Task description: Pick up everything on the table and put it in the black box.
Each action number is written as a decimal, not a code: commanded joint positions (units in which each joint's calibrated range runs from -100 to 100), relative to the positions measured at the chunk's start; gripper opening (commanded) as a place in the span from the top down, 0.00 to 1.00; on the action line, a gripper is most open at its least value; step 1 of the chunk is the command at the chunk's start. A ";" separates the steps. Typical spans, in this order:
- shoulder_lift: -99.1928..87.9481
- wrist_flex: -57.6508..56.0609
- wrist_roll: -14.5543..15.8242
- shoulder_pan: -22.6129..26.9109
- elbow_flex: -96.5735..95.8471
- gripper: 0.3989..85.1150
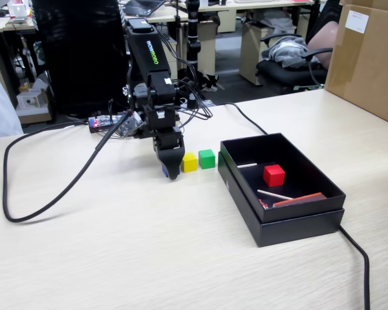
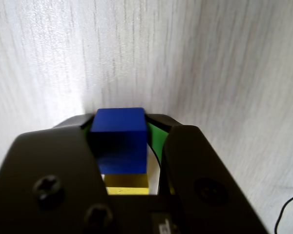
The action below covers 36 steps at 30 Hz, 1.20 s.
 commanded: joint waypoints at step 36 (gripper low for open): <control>43.53 -16.95 5.62 14.26 68.71 0.86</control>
